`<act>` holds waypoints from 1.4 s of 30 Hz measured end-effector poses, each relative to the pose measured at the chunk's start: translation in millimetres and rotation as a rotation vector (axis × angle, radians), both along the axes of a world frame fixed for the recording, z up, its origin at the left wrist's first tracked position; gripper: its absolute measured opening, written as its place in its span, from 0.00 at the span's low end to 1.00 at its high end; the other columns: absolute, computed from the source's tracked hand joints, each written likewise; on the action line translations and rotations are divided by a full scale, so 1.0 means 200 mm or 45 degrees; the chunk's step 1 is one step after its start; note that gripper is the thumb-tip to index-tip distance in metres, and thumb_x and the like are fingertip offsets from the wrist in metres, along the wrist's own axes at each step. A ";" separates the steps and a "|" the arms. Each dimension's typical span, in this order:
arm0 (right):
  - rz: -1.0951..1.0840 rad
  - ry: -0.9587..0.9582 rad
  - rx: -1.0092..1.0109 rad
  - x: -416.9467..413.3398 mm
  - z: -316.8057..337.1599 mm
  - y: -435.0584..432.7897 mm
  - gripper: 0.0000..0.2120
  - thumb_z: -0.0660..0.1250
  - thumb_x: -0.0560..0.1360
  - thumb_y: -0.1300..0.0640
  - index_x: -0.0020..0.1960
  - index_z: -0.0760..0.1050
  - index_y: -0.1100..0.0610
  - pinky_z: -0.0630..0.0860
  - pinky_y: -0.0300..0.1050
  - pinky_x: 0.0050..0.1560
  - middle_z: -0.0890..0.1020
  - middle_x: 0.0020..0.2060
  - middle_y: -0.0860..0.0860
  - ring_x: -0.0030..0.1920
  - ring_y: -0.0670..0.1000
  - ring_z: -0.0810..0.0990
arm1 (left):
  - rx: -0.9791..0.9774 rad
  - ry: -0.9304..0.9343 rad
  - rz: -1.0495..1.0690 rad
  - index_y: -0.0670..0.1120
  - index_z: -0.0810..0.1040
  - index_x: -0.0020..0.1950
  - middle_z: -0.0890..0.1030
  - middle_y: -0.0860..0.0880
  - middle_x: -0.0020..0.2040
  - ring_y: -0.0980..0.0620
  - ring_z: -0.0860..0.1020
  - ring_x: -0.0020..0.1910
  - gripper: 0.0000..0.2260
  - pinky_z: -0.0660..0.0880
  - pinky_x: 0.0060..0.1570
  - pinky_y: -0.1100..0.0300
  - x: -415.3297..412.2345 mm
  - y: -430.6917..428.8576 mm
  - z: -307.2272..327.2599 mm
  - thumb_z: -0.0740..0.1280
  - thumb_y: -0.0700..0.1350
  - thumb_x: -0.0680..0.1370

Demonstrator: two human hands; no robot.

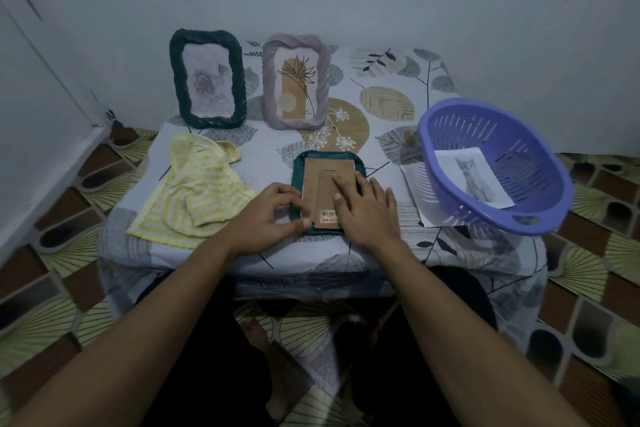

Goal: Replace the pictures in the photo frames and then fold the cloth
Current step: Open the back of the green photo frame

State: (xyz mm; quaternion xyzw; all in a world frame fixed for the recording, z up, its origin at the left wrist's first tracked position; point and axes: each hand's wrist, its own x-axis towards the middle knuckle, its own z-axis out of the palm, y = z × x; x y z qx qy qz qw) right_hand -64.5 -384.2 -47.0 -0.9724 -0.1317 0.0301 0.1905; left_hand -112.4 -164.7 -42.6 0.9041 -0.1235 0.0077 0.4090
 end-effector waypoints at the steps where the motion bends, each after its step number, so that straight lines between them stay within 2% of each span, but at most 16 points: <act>1: 0.001 0.002 0.004 0.00 0.00 0.00 0.23 0.46 0.84 0.41 0.78 0.54 0.36 0.42 0.60 0.78 0.55 0.80 0.50 0.80 0.56 0.50 | -0.005 -0.010 0.021 0.52 0.83 0.54 0.74 0.52 0.60 0.63 0.72 0.62 0.15 0.65 0.63 0.72 0.01 -0.01 0.00 0.73 0.59 0.73; 3: 0.004 0.005 0.005 0.00 0.00 0.00 0.23 0.46 0.84 0.41 0.78 0.54 0.36 0.41 0.60 0.78 0.55 0.80 0.50 0.80 0.56 0.50 | 0.040 -0.030 0.075 0.48 0.81 0.59 0.74 0.49 0.62 0.56 0.73 0.62 0.20 0.69 0.65 0.62 0.04 -0.04 0.01 0.68 0.59 0.73; 6: 0.007 0.007 -0.006 -0.01 0.00 0.00 0.23 0.46 0.84 0.41 0.78 0.53 0.36 0.42 0.60 0.78 0.55 0.80 0.51 0.80 0.56 0.50 | 0.178 -0.065 0.221 0.46 0.75 0.67 0.72 0.45 0.67 0.48 0.69 0.67 0.29 0.66 0.68 0.51 0.08 -0.10 0.00 0.60 0.63 0.74; 8: 0.007 0.010 -0.012 -0.01 0.01 0.00 0.23 0.46 0.84 0.41 0.78 0.53 0.36 0.42 0.61 0.78 0.55 0.81 0.51 0.80 0.56 0.50 | 0.259 -0.074 0.317 0.46 0.69 0.73 0.68 0.45 0.73 0.45 0.64 0.72 0.33 0.62 0.70 0.48 0.11 -0.14 -0.01 0.55 0.65 0.76; 10: 0.006 0.006 -0.012 -0.01 0.00 0.00 0.23 0.45 0.84 0.40 0.79 0.53 0.36 0.42 0.61 0.78 0.55 0.81 0.51 0.80 0.56 0.50 | 0.298 -0.033 0.387 0.43 0.62 0.78 0.63 0.44 0.77 0.44 0.59 0.77 0.32 0.57 0.74 0.47 0.15 -0.16 -0.02 0.55 0.62 0.80; 13: 0.010 0.011 -0.010 -0.01 0.00 0.00 0.23 0.45 0.84 0.41 0.78 0.53 0.36 0.41 0.60 0.78 0.54 0.81 0.51 0.80 0.56 0.49 | 0.432 -0.008 0.424 0.40 0.56 0.80 0.59 0.42 0.80 0.43 0.55 0.79 0.33 0.53 0.77 0.47 0.18 -0.18 -0.06 0.54 0.60 0.83; 16: 0.006 0.023 -0.010 -0.01 0.01 0.01 0.23 0.46 0.84 0.41 0.78 0.53 0.36 0.40 0.60 0.78 0.54 0.81 0.50 0.80 0.56 0.49 | 0.504 -0.040 0.434 0.40 0.58 0.79 0.63 0.42 0.77 0.43 0.61 0.76 0.35 0.56 0.76 0.45 0.18 -0.18 -0.09 0.53 0.63 0.81; 20: 0.023 0.047 -0.011 -0.01 0.01 0.00 0.23 0.45 0.84 0.41 0.79 0.52 0.37 0.40 0.60 0.78 0.53 0.81 0.51 0.80 0.56 0.48 | 0.527 -0.085 0.471 0.43 0.65 0.74 0.73 0.44 0.68 0.43 0.69 0.68 0.36 0.65 0.69 0.44 0.20 -0.17 -0.11 0.52 0.68 0.77; 24: 0.064 0.158 0.040 0.01 0.03 -0.02 0.23 0.46 0.85 0.43 0.79 0.52 0.37 0.37 0.59 0.77 0.50 0.81 0.49 0.80 0.55 0.44 | 0.524 -0.093 0.460 0.45 0.67 0.73 0.74 0.45 0.67 0.43 0.70 0.67 0.36 0.66 0.68 0.44 0.21 -0.16 -0.12 0.52 0.70 0.76; 27: 0.061 0.256 0.188 0.04 0.06 -0.04 0.23 0.51 0.85 0.49 0.79 0.55 0.41 0.37 0.57 0.77 0.52 0.81 0.49 0.80 0.53 0.46 | 0.521 -0.100 0.468 0.45 0.67 0.73 0.74 0.45 0.67 0.43 0.70 0.68 0.36 0.66 0.68 0.44 0.22 -0.16 -0.12 0.52 0.70 0.76; 28: 0.043 0.281 0.283 0.04 0.08 -0.05 0.24 0.53 0.84 0.51 0.79 0.57 0.44 0.39 0.58 0.78 0.56 0.80 0.50 0.80 0.53 0.50 | 0.521 -0.103 0.467 0.45 0.67 0.73 0.75 0.45 0.67 0.44 0.70 0.67 0.36 0.66 0.68 0.44 0.22 -0.16 -0.12 0.52 0.70 0.76; 30: -0.033 0.288 0.517 0.03 0.12 -0.06 0.27 0.58 0.78 0.54 0.76 0.60 0.51 0.52 0.61 0.77 0.65 0.75 0.54 0.76 0.57 0.61 | 0.517 -0.098 0.463 0.46 0.67 0.73 0.75 0.46 0.66 0.44 0.70 0.67 0.35 0.67 0.67 0.44 0.22 -0.16 -0.13 0.52 0.70 0.76; 31: -0.082 0.273 0.550 0.03 0.14 -0.07 0.27 0.59 0.76 0.55 0.75 0.61 0.54 0.58 0.60 0.75 0.67 0.73 0.55 0.73 0.58 0.64 | 0.514 -0.095 0.462 0.46 0.68 0.72 0.75 0.46 0.66 0.44 0.71 0.67 0.35 0.67 0.67 0.44 0.22 -0.16 -0.13 0.52 0.70 0.76; 33: -0.183 0.240 0.377 0.01 0.16 -0.10 0.28 0.61 0.78 0.55 0.76 0.60 0.56 0.60 0.56 0.73 0.65 0.74 0.56 0.73 0.60 0.63 | 0.509 -0.094 0.458 0.47 0.68 0.72 0.75 0.46 0.66 0.44 0.71 0.67 0.35 0.67 0.67 0.44 0.23 -0.15 -0.14 0.51 0.71 0.76; 36: -0.229 0.181 0.076 -0.02 0.16 -0.15 0.26 0.62 0.79 0.48 0.76 0.64 0.50 0.58 0.54 0.68 0.69 0.72 0.53 0.73 0.57 0.63 | 0.504 -0.102 0.459 0.47 0.67 0.72 0.75 0.46 0.66 0.44 0.71 0.67 0.35 0.67 0.67 0.44 0.23 -0.15 -0.15 0.51 0.71 0.76; 42: -0.154 0.145 0.060 -0.06 0.15 -0.18 0.25 0.66 0.77 0.43 0.71 0.71 0.50 0.64 0.52 0.63 0.75 0.63 0.52 0.66 0.55 0.71 | 0.486 -0.130 0.475 0.45 0.66 0.74 0.74 0.45 0.67 0.43 0.70 0.68 0.36 0.66 0.68 0.44 0.22 -0.15 -0.14 0.53 0.70 0.77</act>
